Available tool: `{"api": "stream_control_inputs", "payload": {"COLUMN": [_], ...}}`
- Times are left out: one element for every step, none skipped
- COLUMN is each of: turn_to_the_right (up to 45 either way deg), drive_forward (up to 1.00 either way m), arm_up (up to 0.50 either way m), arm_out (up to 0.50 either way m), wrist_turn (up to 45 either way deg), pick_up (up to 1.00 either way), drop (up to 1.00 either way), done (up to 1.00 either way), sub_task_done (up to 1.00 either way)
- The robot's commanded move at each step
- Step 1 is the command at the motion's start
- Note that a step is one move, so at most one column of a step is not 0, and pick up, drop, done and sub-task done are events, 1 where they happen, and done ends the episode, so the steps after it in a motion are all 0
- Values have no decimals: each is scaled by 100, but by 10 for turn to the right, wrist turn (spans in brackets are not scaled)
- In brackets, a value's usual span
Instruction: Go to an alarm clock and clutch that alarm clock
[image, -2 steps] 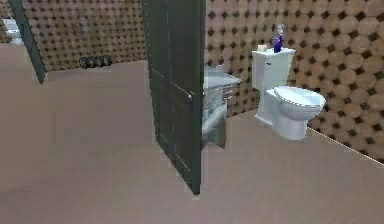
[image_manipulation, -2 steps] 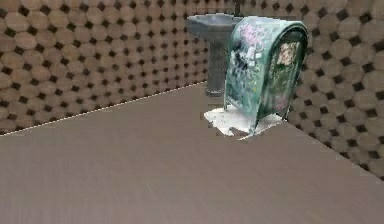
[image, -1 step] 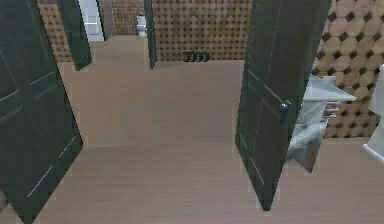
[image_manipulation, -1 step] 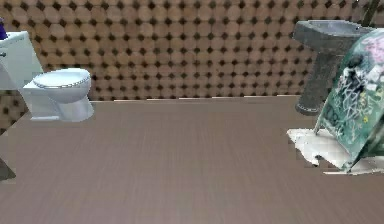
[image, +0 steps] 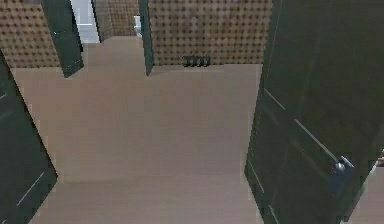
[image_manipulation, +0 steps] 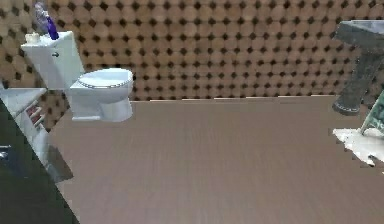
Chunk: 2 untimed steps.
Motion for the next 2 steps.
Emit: {"api": "stream_control_inputs", "payload": {"turn_to_the_right": [-180,0], "drive_forward": [0,100], "arm_up": [0,0], "arm_out": [0,0], "wrist_turn": [0,0], "pick_up": [0,0], "drop": [0,0], "done": [0,0], "sub_task_done": [0,0]}}
